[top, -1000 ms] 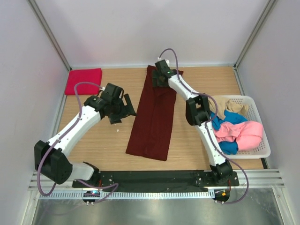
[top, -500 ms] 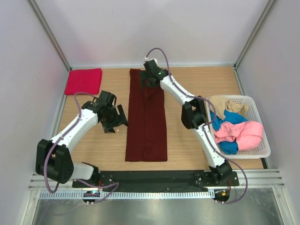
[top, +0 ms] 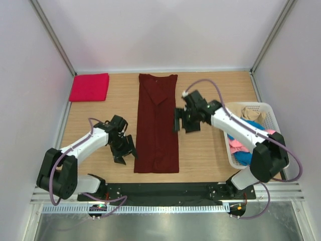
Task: Fold and stack the t-shirts
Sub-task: Fold the tshirt
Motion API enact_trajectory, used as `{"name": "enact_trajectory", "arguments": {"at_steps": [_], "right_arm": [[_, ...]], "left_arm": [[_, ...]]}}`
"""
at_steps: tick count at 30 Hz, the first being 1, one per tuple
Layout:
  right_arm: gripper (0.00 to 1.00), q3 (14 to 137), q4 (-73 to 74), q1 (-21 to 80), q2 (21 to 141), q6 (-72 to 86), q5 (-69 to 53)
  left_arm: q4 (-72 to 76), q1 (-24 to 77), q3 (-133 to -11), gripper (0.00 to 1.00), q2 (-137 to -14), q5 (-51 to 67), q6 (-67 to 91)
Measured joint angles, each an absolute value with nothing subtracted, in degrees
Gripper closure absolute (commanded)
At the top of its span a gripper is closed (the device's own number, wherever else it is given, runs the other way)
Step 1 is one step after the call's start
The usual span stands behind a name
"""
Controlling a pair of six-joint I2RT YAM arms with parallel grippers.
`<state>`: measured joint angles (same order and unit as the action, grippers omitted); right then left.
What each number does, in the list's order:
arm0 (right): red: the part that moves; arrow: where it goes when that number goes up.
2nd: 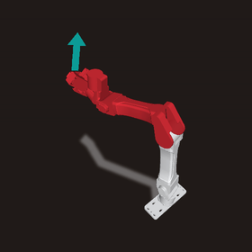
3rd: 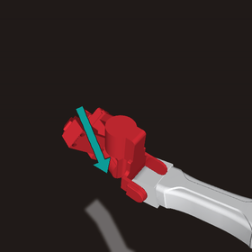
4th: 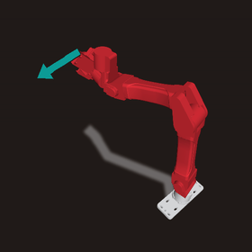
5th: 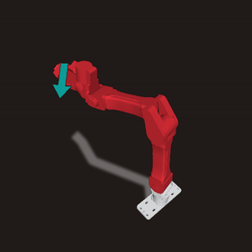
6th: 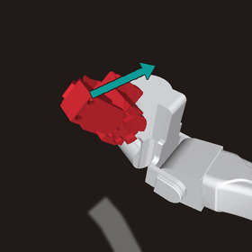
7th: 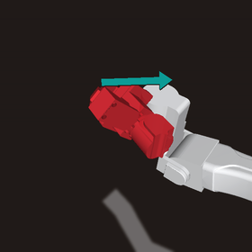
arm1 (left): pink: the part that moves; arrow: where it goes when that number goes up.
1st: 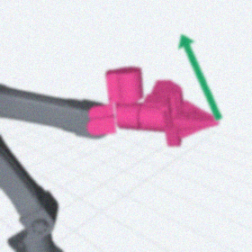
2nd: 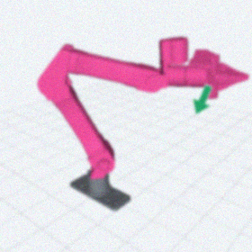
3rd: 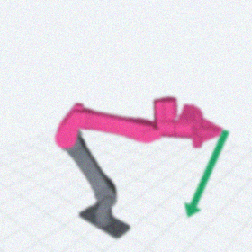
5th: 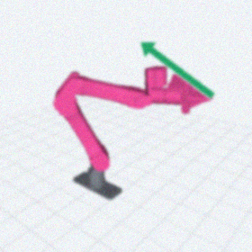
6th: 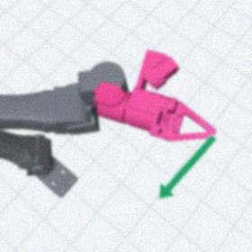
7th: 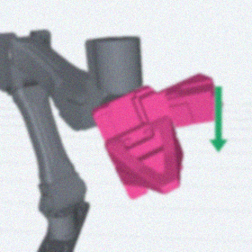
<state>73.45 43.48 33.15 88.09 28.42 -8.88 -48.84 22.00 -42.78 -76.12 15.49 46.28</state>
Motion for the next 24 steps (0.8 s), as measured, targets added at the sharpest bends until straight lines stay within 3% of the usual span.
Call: {"name": "enact_trajectory", "arguments": {"at_steps": [6, 9, 14, 19, 24], "right_arm": [[0.28, 46.87, 37.52, 37.54, 79.59, 38.3, -16.27], [0.26, 39.88, 34.3, 37.76, 76.27, 42.26, -18.26], [0.27, 36.84, 27.88, 38.06, 75.68, 46.02, -20.36], [0.37, 36.62, 21.91, 38.94, 78.87, 48.27, -21.52], [0.38, 36.03, 19.77, 39.31, 81.1, 49.47, -22.22]], "left_arm": [[-47.81, 27.0, -39.09, 0.42, -76.18, 15.38, 48.36], [-46.15, 28.05, -37.1, 0.44, -76.69, 15.38, 49.58], [-44.71, 28.12, -35.57, 0.44, -78.08, 15.05, 51.18], [-44.4, 28.12, -36.42, 0.49, -80.38, 16.51, 52.31], [-44.31, 28.12, -37.32, 0.51, -82.26, 17.56, 52.75]]}}
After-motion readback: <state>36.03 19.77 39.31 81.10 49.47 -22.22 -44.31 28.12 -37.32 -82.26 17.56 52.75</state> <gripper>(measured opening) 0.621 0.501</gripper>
